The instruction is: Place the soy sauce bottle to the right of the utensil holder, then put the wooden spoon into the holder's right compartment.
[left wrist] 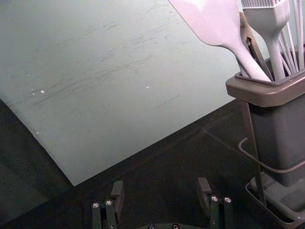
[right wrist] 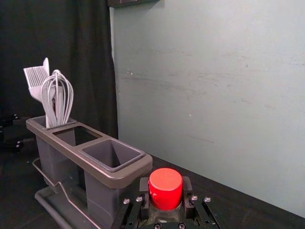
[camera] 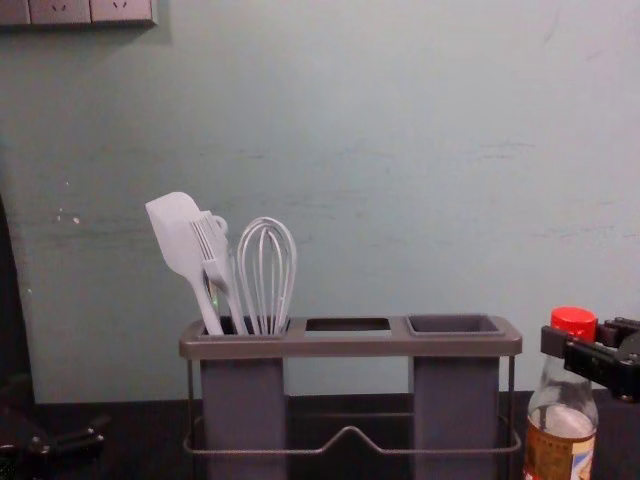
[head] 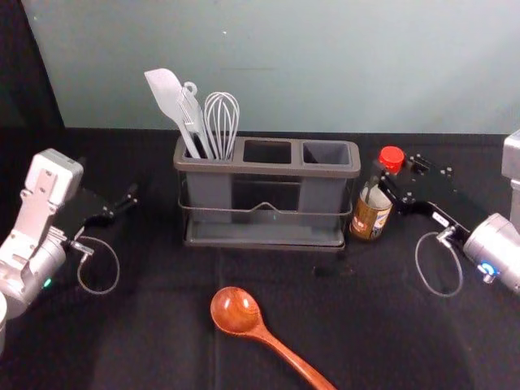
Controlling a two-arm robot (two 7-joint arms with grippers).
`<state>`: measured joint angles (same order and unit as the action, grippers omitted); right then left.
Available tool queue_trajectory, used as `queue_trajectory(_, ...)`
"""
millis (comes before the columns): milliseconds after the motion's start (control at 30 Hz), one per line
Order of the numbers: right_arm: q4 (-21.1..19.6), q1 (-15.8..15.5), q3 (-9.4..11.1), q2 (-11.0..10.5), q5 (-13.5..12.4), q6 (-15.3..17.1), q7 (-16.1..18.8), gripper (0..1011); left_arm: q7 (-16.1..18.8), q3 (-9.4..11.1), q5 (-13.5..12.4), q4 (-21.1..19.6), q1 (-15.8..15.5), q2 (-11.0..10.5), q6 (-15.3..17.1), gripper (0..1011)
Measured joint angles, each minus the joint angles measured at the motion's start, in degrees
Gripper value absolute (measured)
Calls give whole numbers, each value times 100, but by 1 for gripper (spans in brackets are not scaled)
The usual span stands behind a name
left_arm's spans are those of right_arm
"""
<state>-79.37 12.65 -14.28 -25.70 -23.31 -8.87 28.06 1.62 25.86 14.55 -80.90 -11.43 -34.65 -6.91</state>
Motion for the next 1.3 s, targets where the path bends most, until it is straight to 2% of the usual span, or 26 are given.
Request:
queue_trajectory(500,-9,-7,-16,-3,50,26,-14,393,0,0,0,0,0,0,0,1005)
queue_trajectory(767,-9,-7,-17,-6,47,29,-17,657,0,0,0,0,0,0,0,1005)
queue_trajectory(833,-9,-6,-16,-6,46,29,-20,687,0,0,0,0,0,0,0,1005)
queue_trajectory(900,-9,-6,-15,-6,45,29,-24,789,0,0,0,0,0,0,0,1005)
queue_trajectory(933,-10,-6,-15,-6,45,29,-24,789,0,0,0,0,0,0,0,1005)
queue_trajectory(1067,-10,-6,-13,-6,43,29,-24,915,0,0,0,0,0,0,0,1005)
queue_trajectory(1200,-10,-6,-12,-6,42,29,-24,1000,0,0,0,0,0,0,0,1005)
queue_trajectory(1300,-10,-6,-12,-6,41,28,-24,1002,0,0,0,0,0,0,0,1005)
